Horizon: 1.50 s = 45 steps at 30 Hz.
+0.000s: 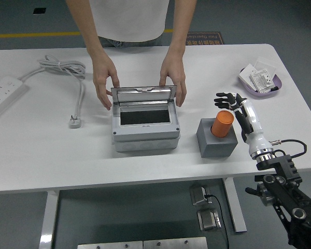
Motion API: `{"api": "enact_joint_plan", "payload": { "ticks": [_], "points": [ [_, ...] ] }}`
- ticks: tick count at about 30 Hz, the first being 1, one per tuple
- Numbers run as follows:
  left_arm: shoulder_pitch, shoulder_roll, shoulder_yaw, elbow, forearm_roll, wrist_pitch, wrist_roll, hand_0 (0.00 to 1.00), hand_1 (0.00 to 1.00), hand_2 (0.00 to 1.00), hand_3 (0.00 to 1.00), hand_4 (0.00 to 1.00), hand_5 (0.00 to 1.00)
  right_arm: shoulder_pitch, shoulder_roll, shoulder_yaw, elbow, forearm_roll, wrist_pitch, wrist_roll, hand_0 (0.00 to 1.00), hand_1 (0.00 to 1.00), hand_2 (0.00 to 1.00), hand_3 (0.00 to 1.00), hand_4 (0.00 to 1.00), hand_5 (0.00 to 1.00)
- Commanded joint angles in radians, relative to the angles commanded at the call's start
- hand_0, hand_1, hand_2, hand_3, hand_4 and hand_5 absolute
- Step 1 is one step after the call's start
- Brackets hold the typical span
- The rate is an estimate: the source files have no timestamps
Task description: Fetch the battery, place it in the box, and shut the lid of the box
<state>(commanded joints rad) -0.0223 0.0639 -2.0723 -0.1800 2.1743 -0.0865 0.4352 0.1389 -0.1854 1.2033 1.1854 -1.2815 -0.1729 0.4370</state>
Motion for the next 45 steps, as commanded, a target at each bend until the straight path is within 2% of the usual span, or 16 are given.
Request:
{"api": "enact_joint_plan", "payload": {
  "ticks": [4,5,10,11,45],
  "points": [
    [0.000,-0.001,-0.008,0.000,0.013,-0.002,-0.007,0.537,0.575,0.633,0.702,0.698,0.343,0.001,-0.002,-0.003,0.001,-0.026,0.015,-0.015,0.684,0.617,0.613,0.651,0.956,0.640],
    [0.000,-0.001,-0.010,0.000,0.015,-0.003,-0.008,0.537,0.575,0.632,0.700,0.699,0.341,0.001,-0.002,-0.003,0.001,-0.029,0.019,-0.018,0.720,0.674,0.669,0.727,0.776,0.258],
    [-0.001,0.000,-0.016,0.000,0.024,-0.006,-0.014,0.537,0.575,0.632,0.700,0.699,0.341,0.003,-0.003,-0.005,-0.002,-0.039,0.029,-0.027,0.720,0.674,0.669,0.727,0.776,0.258],
    [-0.001,0.000,-0.016,0.000,0.025,-0.007,-0.015,0.536,0.575,0.626,0.698,0.699,0.335,0.004,-0.004,-0.005,-0.003,-0.041,0.031,-0.028,0.787,0.726,0.714,0.807,0.750,0.161],
    [-0.001,-0.004,-0.012,0.000,0.027,-0.010,-0.022,0.536,0.583,0.619,0.692,0.713,0.309,0.002,-0.007,-0.008,-0.014,-0.068,0.035,-0.042,0.758,0.730,0.710,0.811,0.825,0.212]
  ]
}}
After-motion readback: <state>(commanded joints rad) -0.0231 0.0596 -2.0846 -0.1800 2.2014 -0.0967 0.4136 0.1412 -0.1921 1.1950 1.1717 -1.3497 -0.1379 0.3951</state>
